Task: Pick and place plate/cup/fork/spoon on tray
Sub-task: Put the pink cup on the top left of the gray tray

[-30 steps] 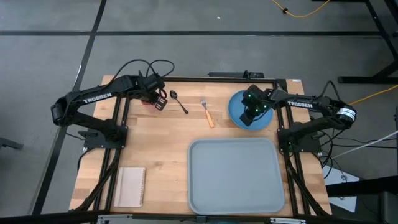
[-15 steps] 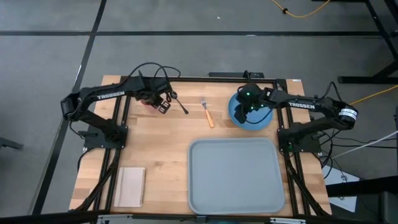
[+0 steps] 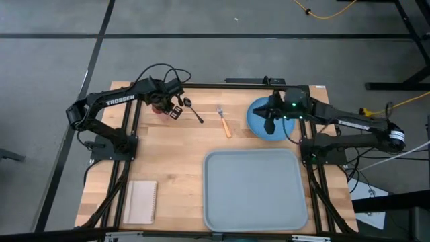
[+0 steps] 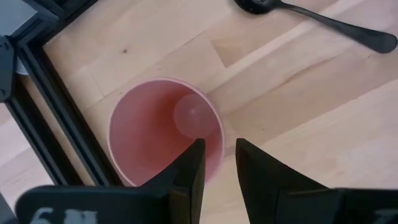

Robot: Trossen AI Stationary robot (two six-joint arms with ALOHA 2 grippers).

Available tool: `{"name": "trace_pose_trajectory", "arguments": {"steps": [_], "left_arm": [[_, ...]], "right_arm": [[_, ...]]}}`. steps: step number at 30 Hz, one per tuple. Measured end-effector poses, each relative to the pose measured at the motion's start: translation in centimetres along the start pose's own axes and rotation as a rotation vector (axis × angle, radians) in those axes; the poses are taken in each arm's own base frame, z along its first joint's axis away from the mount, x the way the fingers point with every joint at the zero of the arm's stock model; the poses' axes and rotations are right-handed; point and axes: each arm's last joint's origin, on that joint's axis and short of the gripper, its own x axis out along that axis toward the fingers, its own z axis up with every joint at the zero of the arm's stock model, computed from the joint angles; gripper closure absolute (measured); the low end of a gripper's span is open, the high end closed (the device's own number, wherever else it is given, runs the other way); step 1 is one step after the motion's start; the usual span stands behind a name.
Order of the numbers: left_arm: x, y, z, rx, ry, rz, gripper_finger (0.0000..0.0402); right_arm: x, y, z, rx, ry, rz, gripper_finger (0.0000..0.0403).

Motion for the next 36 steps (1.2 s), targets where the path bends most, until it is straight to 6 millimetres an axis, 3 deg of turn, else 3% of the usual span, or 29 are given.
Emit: {"name": "trace_pose_trajectory", "arguments": {"steps": [15, 30, 36], "left_arm": [[2.1, -1.4, 0.3, 0.043, 0.063, 0.041, 0.0319], [4.3, -1.9, 0.6, 0.100, 0.156, 0.069, 0.0321], [4.1, -2.2, 0.1, 0.149, 0.200, 0.044, 0.0392]], "right_arm": [[-4.5, 1.7, 1.0, -0.091, -0.172, 0.067, 0.0357], [-4.6, 1.7, 0.5, -0.064, -0.135, 0.074, 0.0357], [-4.6, 1.7, 0.5, -0.063, -0.135, 0.074, 0.0357]]}}
